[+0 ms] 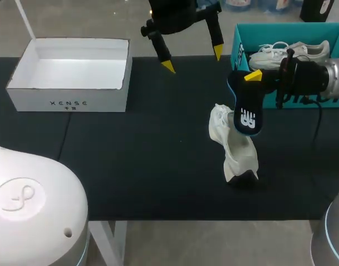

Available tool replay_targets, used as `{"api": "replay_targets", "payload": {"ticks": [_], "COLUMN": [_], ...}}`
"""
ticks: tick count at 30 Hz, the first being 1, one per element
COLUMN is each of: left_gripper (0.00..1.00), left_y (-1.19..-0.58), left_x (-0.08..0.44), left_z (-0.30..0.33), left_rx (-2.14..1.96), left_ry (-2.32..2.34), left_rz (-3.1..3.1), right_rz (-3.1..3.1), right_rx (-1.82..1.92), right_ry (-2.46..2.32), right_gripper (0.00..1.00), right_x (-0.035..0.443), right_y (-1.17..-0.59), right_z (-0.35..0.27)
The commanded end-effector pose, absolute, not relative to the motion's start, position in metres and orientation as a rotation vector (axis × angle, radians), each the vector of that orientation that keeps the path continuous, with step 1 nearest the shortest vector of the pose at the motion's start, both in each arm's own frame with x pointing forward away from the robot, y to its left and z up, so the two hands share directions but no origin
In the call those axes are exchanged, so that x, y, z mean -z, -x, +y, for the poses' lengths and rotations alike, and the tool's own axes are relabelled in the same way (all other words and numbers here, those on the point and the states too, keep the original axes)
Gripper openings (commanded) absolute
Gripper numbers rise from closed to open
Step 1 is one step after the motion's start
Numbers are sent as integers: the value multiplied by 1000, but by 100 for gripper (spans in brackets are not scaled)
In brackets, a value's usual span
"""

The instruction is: Take the shoe out of the shoebox, open the shoe tongue, remove and reinsert the insole, then place the shoe into the shoebox

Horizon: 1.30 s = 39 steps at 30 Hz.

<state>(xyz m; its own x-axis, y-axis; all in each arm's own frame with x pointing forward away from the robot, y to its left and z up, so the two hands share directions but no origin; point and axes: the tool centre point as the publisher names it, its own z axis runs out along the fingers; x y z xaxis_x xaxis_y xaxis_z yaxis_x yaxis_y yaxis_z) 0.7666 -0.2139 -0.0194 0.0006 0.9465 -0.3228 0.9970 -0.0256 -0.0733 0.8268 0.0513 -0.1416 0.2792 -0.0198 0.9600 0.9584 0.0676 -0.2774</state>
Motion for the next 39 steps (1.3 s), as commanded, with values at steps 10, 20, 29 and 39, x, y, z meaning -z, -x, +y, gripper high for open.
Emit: {"api": "replay_targets", "payload": {"ticks": [10, 20, 29, 39], "left_gripper": [100, 100, 100, 100], "left_y": [-801, -796, -796, -796], "left_x": [17, 17, 17, 17], "left_z": [-265, -262, -262, -262], "left_rx": [-55, -67, -67, -67], "left_ry": [-2376, -2321, -2321, -2321], "left_rz": [2109, 2151, 2151, 2151], "right_rz": [-1010, -1010, -1010, -1025], "right_rx": [967, 967, 967, 939], "right_ry": [1262, 1262, 1262, 1242], "right_gripper": [0, 0, 0, 0], "right_x": [142, 142, 142, 146], "right_y": [-827, -827, -827, -822], "right_z": [52, 52, 52, 65]}}
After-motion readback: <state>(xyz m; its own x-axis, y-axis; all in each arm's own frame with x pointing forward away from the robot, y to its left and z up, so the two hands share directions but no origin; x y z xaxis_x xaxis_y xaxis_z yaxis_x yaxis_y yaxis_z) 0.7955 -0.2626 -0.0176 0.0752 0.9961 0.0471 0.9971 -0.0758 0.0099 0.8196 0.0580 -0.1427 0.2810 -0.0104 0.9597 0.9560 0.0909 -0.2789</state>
